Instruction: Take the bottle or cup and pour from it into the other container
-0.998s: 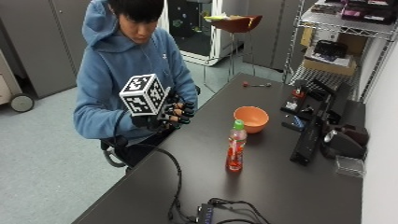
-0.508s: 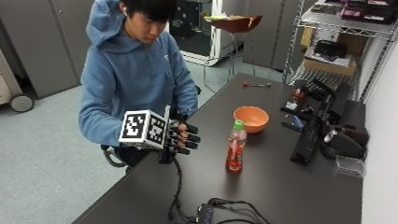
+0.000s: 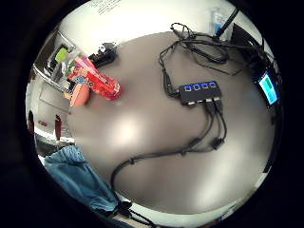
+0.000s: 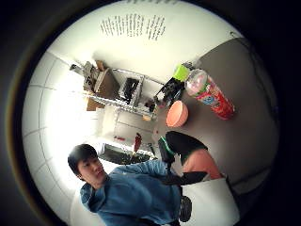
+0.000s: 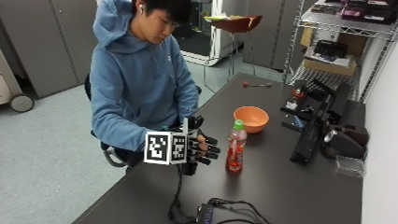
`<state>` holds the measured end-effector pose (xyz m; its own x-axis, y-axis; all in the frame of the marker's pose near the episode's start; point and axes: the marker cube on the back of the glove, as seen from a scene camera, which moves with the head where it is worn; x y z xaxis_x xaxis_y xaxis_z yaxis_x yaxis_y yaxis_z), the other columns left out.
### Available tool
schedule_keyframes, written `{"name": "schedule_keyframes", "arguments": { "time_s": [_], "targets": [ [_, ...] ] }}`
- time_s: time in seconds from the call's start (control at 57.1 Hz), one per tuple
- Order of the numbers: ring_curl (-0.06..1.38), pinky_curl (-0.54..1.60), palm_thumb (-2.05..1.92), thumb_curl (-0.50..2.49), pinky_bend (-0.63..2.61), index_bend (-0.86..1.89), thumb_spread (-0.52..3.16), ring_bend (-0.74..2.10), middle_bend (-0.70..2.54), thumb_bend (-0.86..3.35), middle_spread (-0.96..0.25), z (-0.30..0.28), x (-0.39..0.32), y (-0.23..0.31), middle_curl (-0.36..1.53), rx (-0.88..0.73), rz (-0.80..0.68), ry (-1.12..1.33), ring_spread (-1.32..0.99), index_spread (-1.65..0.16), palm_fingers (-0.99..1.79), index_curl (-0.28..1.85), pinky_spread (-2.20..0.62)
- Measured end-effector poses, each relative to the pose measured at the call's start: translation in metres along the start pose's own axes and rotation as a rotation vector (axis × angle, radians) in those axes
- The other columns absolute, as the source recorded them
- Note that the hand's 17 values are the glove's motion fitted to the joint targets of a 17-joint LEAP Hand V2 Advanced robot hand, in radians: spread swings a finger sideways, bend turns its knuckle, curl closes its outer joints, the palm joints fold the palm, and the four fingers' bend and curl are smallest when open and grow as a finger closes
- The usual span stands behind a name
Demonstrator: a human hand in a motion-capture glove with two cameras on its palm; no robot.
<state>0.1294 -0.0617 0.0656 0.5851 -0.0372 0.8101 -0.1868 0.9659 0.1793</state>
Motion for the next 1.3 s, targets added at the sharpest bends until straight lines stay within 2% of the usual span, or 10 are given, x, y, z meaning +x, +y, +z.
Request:
{"name": "schedule_keyframes", "arguments": {
  "time_s": [0.438, 0.893, 1.103, 1.173, 1.296],
  "targets": [
    [0.28, 0.34, 0.56, 0.35, 0.32, 0.13, 0.93, 0.33, 0.21, -0.03, 0.11, 0.064, 0.002, -0.034, 0.33, 0.056, -0.003, -0.202, 0.03, -0.23, 0.01, 0.22, 0.16],
    [0.3, 0.37, 0.56, 0.35, 0.42, 0.11, 0.89, 0.41, 0.2, -0.03, 0.11, 0.131, -0.009, -0.061, 0.33, 0.032, -0.002, -0.402, 0.1, -0.28, 0.02, 0.19, 0.22],
    [0.31, 0.36, 0.68, 0.37, 0.45, 0.13, 0.88, 0.49, 0.2, -0.01, 0.13, 0.146, -0.019, -0.076, 0.33, 0.181, -0.023, -0.424, 0.13, -0.23, 0.2, 0.2, 0.24],
    [0.31, 0.36, 0.74, 0.37, 0.46, 0.13, 0.87, 0.51, 0.25, 0.0, 0.12, 0.148, -0.021, -0.08, 0.34, 0.228, -0.025, -0.419, 0.12, -0.2, 0.36, 0.2, 0.25],
    [0.34, 0.37, 0.85, 0.39, 0.53, 0.18, 0.84, 0.6, 0.11, 0.0, 0.11, 0.154, -0.022, -0.082, 0.3, 0.277, -0.022, -0.414, 0.06, -0.16, 0.54, 0.24, 0.23]
  ]
}}
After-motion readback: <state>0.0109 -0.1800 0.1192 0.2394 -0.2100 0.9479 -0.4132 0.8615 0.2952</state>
